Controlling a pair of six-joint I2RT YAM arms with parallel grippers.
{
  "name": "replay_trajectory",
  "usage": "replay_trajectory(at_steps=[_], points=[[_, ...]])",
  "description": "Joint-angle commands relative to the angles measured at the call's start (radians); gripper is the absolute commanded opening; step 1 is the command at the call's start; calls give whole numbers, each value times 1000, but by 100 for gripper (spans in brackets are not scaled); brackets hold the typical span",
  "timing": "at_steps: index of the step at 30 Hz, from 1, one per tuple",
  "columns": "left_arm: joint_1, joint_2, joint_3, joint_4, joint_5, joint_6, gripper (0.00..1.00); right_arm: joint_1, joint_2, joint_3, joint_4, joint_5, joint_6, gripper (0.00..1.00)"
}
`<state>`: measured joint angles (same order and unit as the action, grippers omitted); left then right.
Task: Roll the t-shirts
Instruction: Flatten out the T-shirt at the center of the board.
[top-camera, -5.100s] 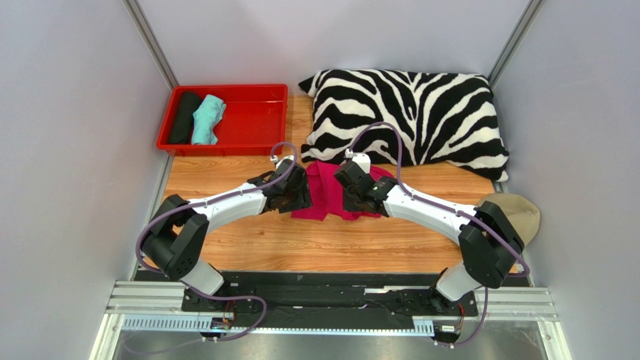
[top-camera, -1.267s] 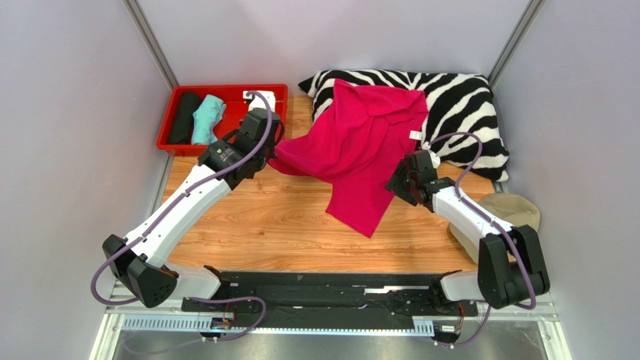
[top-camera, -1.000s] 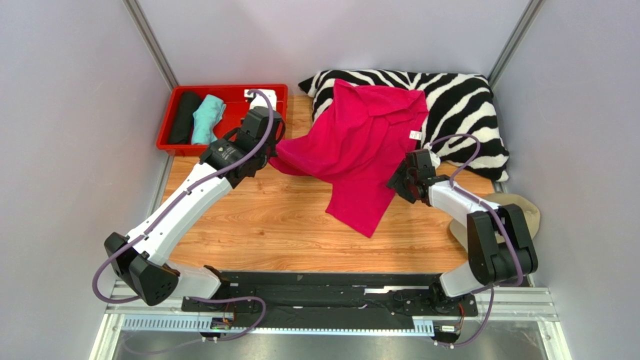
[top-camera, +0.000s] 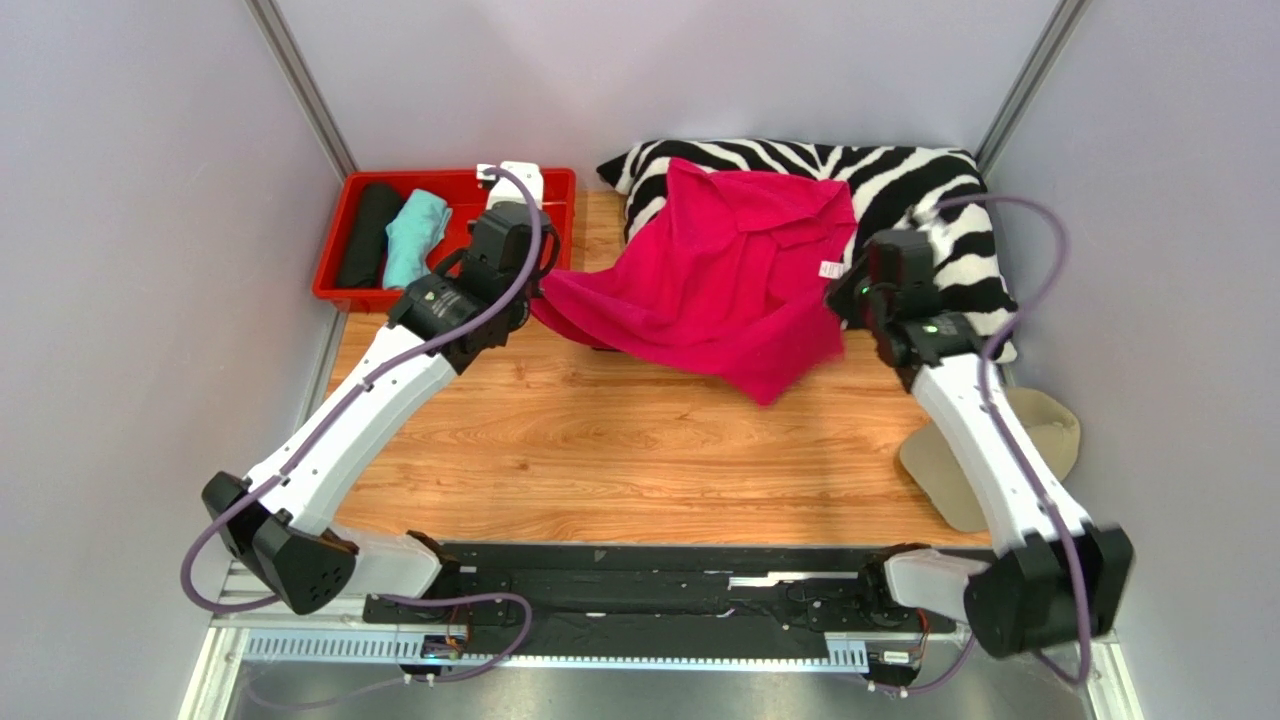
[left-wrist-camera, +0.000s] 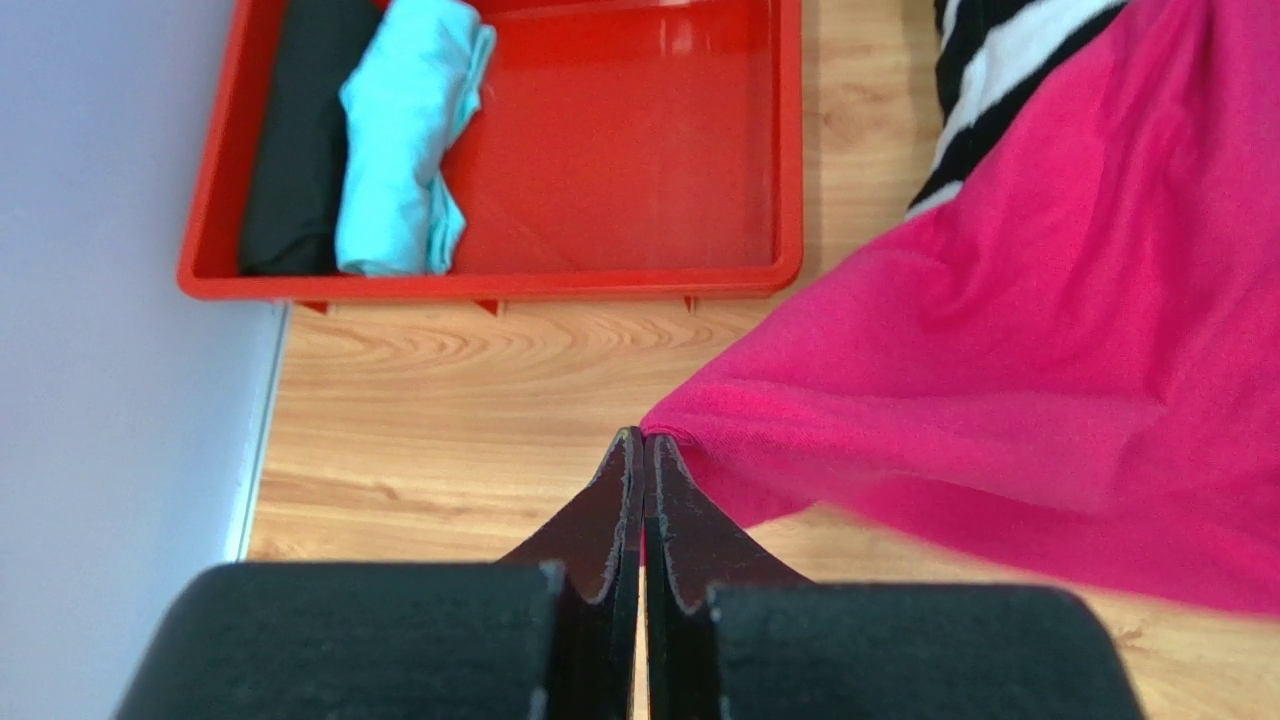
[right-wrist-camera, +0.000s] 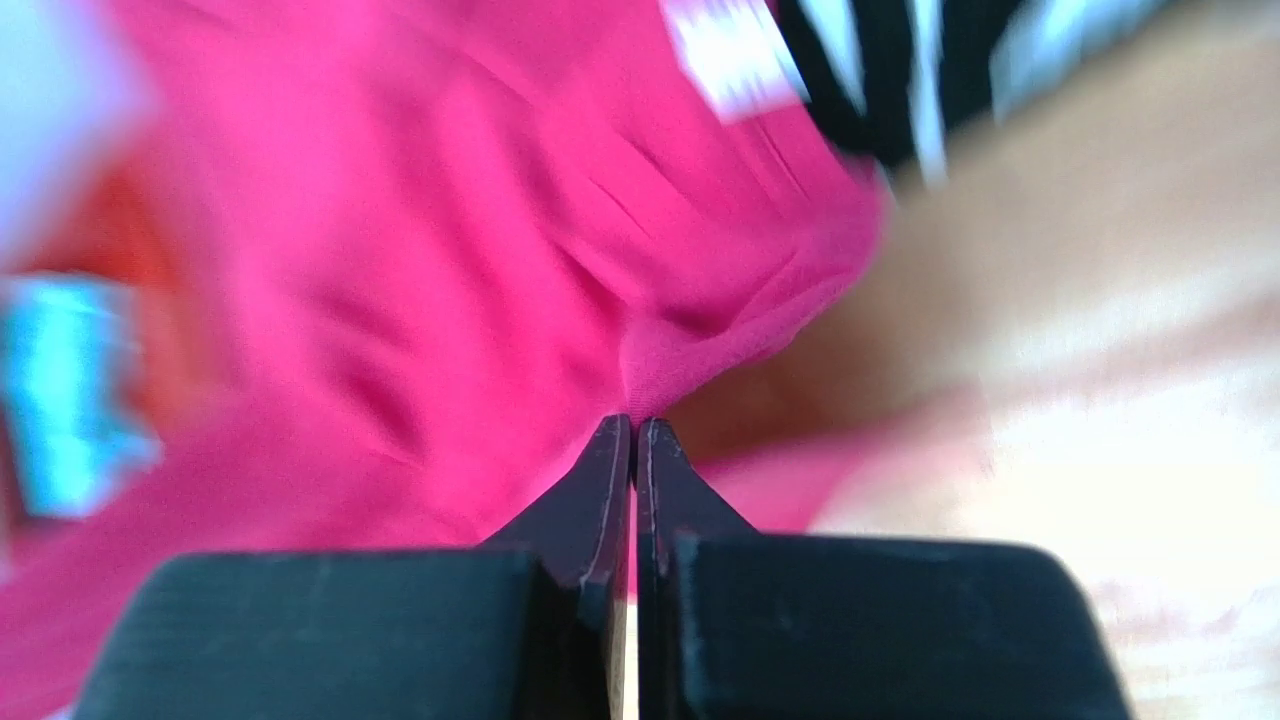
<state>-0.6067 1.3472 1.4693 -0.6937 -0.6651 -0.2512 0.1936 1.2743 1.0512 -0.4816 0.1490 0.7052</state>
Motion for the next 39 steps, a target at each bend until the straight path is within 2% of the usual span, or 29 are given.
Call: replay_trajectory(at_steps=[1, 9, 15, 19, 23, 25, 31, 39], points=[[4, -115, 89, 56, -54, 75, 0, -6, -192, 260, -139, 98, -105, 0], [4, -288, 192, 14, 8, 84, 0, -8, -285, 651, -261, 77, -173, 0], [4, -428, 240, 10, 153, 76, 0, -6, -314, 935, -345, 106, -213, 0], [4, -465, 264, -3, 216, 79, 0, -6, -322, 1012, -359, 124, -227, 0], [4, -430, 278, -24, 199, 66, 0, -6, -309, 986, -356, 115, -230, 0], [4, -407, 269, -20, 159, 56, 0, -8, -309, 916, -318, 98, -224, 0], [8, -303, 220, 82, 61, 58, 0, -6, -276, 794, -215, 84, -210, 0], [128, -169, 279, 148, 139, 53, 0, -6, -156, 788, -134, 100, -223, 0]])
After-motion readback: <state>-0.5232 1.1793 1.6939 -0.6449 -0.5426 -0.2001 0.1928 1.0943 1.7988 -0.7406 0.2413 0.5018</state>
